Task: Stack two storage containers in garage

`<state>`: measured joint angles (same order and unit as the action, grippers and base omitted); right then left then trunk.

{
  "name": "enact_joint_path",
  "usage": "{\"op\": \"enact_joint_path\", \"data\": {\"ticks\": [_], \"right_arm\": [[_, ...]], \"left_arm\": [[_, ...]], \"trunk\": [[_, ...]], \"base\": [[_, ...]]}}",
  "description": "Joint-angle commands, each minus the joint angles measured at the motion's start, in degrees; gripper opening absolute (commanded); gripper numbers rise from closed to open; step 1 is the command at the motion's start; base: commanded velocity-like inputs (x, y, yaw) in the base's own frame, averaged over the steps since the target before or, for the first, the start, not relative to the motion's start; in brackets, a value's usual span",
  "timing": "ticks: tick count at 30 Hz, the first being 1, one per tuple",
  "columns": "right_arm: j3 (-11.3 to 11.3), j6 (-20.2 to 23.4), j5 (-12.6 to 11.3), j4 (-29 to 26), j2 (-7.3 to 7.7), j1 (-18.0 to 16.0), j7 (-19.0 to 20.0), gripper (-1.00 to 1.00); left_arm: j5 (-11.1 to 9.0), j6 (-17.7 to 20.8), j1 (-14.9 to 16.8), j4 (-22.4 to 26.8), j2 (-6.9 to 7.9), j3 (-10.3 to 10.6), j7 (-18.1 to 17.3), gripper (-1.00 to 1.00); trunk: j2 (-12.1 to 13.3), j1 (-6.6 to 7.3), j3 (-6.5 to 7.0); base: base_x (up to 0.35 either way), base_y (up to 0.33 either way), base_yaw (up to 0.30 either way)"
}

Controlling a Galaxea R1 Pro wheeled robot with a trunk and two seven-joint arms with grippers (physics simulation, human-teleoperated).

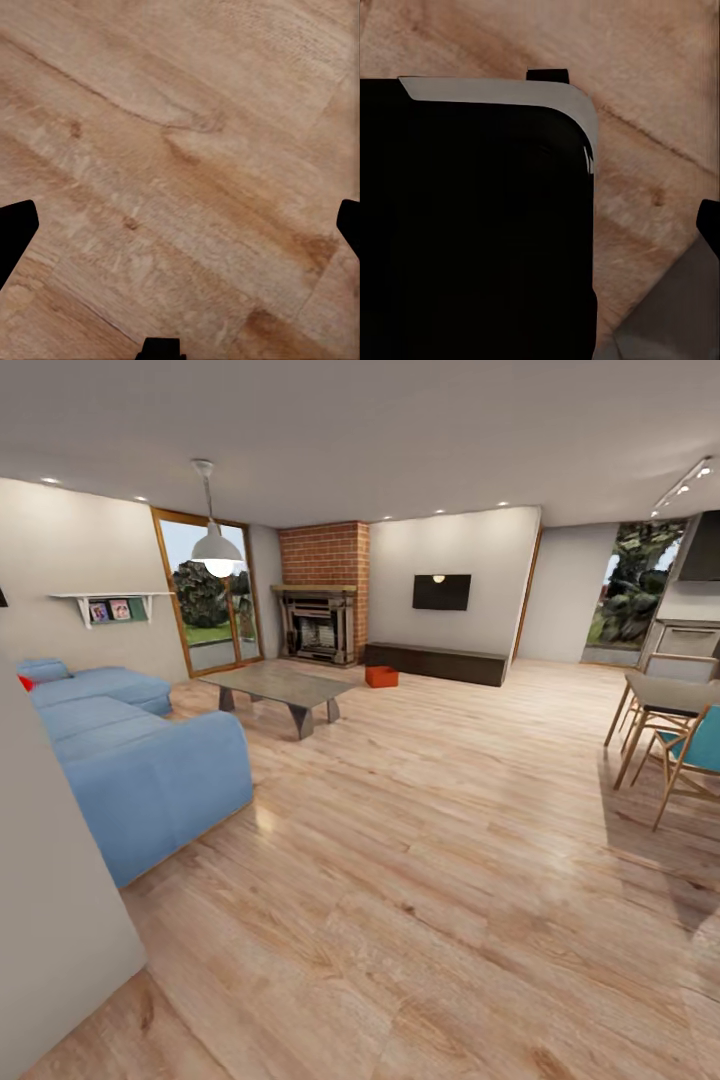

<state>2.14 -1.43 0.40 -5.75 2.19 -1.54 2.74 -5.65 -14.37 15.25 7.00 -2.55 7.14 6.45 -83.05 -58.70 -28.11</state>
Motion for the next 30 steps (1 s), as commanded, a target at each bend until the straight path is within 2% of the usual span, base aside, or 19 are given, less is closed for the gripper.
{"op": "enact_joint_path", "data": {"ticks": [1,30], "right_arm": [[0.23,-0.15,0.04,0.04,0.01,-0.04,0.26,1.0],[0.23,-0.15,0.04,0.04,0.01,-0.04,0.28,1.0]], "left_arm": [[-0.59,-0.22,0.04,-0.06,0.0,0.51,0.23,1.0],[-0.59,-0.33,0.04,-0.07,0.0,0.51,0.23,1.0]], "trunk": [[-0.03,-0.03,-0.06],[-0.03,-0.03,-0.06]], "base": [[0.305,-0.126,0.0],[0.305,-0.126,0.0]]}}
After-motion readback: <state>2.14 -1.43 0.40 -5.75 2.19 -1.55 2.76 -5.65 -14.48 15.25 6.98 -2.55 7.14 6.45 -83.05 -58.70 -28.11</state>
